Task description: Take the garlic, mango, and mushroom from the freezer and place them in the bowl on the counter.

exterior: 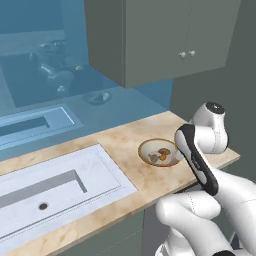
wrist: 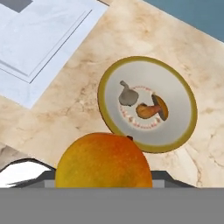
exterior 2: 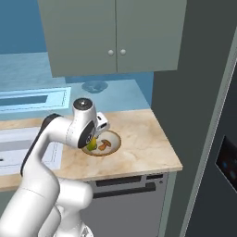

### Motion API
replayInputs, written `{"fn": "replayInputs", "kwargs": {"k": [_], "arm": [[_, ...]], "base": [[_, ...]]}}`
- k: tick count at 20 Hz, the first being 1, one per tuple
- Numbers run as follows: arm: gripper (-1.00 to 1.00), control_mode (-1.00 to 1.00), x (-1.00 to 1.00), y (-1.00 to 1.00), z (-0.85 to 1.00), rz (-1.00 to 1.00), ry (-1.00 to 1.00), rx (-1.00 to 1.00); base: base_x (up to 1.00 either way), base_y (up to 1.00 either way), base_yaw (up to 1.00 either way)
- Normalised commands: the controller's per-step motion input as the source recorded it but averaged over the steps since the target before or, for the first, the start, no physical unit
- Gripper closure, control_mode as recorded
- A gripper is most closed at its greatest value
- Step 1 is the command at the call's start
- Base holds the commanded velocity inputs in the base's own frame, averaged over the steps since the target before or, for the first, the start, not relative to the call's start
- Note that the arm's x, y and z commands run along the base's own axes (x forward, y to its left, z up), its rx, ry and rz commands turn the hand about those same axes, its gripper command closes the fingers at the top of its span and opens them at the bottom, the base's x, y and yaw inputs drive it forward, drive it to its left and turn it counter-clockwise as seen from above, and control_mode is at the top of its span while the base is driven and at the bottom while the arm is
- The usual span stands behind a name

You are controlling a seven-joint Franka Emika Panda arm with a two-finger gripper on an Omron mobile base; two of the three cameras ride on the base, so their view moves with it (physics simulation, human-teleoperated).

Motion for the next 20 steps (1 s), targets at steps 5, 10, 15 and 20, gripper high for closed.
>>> {"fn": "replayInputs", "kwargs": {"k": [5,10,15,20], "arm": [[1.0,-1.0,0.26,0.08,-0.2,-0.05,0.0,0.0],[1.0,-1.0,0.25,0.0,-0.12,-0.02,0.0,0.0],[1.0,-1.0,0.31,0.02,-0.18,-0.02,0.01,0.0],[1.0,-1.0,0.28,0.0,-0.23,-0.01,0.03,0.0]], "base": [[0.0,0.0,0.0],[0.0,0.0,0.0],[0.0,0.0,0.0],[0.0,0.0,0.0]]}}
